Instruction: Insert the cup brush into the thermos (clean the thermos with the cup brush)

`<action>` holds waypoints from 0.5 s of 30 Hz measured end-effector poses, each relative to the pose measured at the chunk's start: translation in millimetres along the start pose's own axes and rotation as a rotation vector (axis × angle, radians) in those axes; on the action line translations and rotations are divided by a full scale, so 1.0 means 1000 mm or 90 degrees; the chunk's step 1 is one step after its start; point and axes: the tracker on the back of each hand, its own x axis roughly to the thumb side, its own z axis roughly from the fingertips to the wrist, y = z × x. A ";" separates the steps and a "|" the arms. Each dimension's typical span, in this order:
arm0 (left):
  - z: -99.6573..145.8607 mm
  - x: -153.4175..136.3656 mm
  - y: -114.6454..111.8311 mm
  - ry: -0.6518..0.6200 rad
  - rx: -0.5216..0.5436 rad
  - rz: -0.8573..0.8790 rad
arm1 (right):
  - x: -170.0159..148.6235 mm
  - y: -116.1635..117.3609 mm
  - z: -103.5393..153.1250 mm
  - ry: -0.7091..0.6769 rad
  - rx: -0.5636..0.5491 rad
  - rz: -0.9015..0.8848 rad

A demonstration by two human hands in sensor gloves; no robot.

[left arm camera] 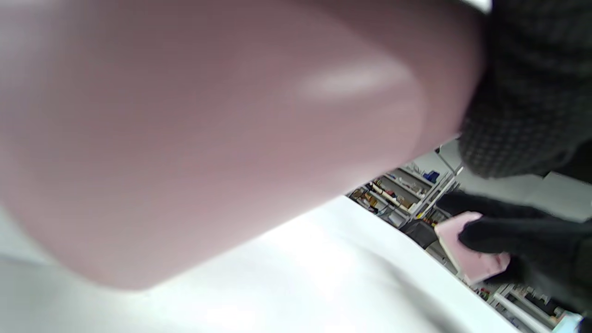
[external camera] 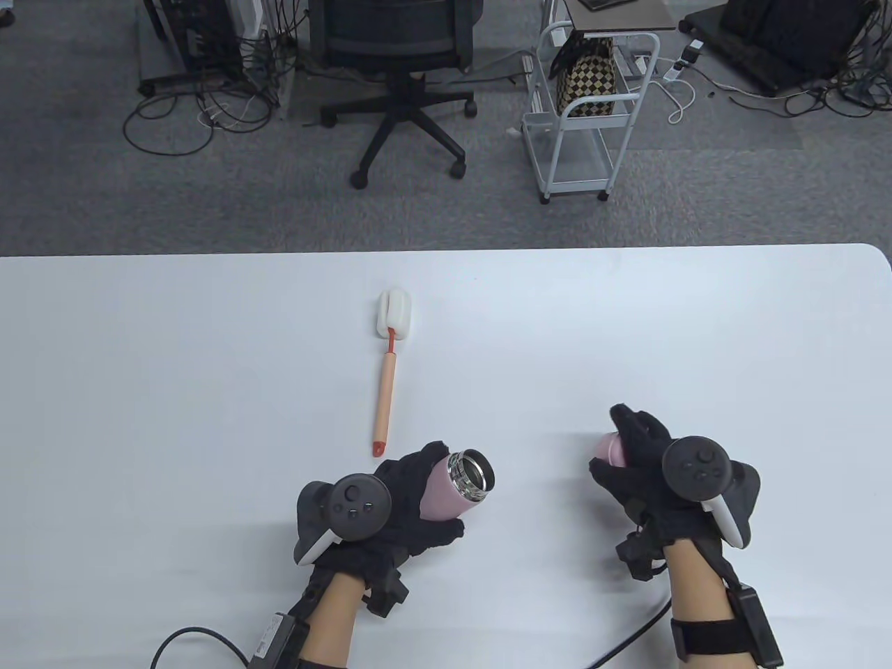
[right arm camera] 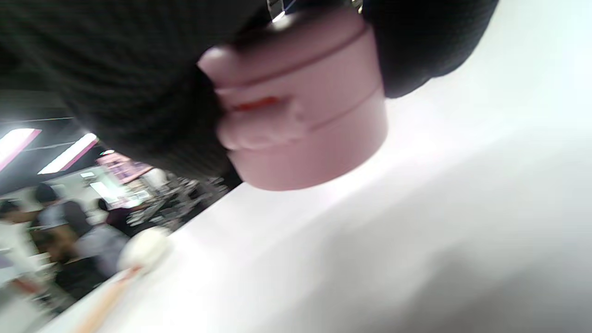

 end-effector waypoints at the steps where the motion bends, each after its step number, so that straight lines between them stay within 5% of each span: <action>1: 0.000 -0.001 0.000 0.002 0.000 0.019 | -0.006 -0.001 -0.002 0.041 -0.010 0.014; 15: -0.001 -0.012 -0.006 0.011 0.016 0.231 | -0.052 0.001 -0.015 0.273 0.031 0.098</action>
